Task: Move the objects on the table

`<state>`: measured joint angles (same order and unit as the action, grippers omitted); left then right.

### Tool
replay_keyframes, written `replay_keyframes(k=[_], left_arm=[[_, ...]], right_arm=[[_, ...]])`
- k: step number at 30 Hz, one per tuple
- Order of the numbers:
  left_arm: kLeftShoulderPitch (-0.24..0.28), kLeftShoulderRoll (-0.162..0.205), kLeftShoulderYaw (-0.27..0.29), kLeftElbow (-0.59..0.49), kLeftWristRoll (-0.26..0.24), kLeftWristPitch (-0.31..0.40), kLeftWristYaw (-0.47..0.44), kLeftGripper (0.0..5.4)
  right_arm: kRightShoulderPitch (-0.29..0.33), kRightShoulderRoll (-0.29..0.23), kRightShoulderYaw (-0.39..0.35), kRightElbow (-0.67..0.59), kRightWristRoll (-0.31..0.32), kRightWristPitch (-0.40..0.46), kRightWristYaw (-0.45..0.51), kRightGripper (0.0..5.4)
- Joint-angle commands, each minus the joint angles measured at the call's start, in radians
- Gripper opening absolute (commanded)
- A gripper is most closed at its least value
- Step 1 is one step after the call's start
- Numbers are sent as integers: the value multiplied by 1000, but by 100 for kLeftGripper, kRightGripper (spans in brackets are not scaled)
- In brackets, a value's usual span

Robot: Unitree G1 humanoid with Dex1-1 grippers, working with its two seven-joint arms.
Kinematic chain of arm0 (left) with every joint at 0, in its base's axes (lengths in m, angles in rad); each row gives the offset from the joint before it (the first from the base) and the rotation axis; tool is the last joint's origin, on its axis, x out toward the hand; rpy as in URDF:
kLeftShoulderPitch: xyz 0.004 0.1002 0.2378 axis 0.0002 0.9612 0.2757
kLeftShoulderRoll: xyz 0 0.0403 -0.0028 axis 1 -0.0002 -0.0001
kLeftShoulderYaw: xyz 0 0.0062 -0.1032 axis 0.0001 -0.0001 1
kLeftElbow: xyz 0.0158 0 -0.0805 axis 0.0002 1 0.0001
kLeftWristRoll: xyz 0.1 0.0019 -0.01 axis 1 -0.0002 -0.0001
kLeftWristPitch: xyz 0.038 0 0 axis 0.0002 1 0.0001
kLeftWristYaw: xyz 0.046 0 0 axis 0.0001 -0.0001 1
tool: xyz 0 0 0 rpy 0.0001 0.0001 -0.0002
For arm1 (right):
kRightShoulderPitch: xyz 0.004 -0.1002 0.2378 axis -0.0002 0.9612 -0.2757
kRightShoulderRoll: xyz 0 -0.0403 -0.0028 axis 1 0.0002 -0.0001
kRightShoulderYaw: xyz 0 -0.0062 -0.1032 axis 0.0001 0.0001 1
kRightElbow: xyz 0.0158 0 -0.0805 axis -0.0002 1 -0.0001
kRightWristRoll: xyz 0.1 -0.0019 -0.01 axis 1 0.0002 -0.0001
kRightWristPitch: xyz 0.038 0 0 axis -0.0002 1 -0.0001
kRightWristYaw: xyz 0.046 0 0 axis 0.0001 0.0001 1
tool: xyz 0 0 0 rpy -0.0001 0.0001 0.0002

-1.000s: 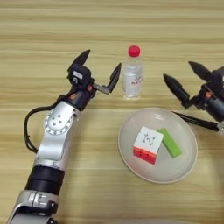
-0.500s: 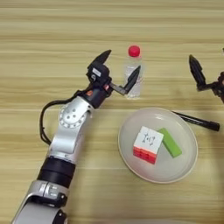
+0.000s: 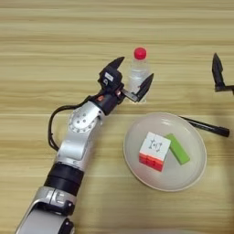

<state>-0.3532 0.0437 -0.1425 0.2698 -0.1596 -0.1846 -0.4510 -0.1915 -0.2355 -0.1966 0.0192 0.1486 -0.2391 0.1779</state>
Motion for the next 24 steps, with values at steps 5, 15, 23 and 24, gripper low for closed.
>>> replay_keyframes(k=[5, 15, 23, 24], left_arm=[[-49, -22, 7, 68, 30, 21, 37, 540], [-89, -47, 5, 115, 55, 24, 70, 540], [-116, -67, 19, 154, 51, 50, 91, 540], [-122, -69, 22, 164, 49, 56, 92, 540]], right_arm=[[-9, 13, -9, 14, -2, -23, -25, 537], [-4, 20, -11, 29, -2, -37, -35, 537], [-4, 23, -8, 30, 1, -41, -38, 537], [-4, 23, -7, 29, 1, -40, -38, 537]])
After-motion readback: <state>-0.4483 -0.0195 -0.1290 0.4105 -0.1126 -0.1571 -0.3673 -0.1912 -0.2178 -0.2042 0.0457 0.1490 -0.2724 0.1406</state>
